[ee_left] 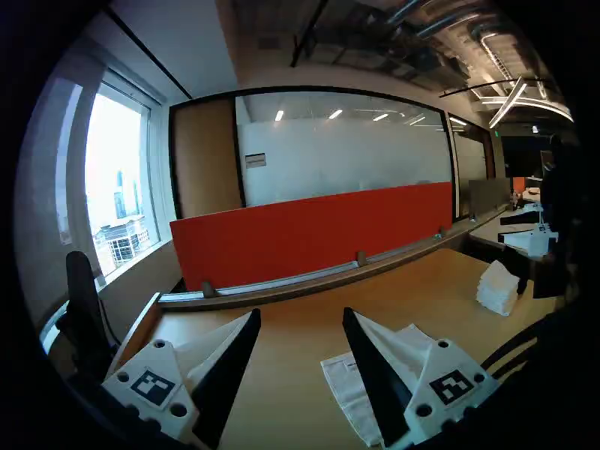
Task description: Fold towel
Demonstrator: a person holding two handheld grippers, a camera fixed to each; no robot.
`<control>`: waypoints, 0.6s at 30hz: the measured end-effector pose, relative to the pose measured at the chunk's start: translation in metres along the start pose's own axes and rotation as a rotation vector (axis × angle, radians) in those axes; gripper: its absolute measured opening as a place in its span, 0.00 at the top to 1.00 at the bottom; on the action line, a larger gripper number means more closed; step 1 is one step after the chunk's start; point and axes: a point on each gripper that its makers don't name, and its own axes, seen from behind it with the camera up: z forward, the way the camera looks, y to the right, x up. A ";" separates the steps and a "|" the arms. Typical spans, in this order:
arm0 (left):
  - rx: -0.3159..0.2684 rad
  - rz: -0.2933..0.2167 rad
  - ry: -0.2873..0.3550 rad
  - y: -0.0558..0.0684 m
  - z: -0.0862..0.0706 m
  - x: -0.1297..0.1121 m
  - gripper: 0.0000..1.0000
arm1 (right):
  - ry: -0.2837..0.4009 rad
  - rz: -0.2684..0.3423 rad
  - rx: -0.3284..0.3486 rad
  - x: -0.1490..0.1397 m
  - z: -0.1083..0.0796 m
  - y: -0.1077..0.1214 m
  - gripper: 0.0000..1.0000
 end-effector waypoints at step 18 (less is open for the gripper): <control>-0.112 0.040 -0.112 0.031 0.002 -0.054 0.20 | -0.139 -0.062 0.192 -0.051 -0.001 -0.045 0.00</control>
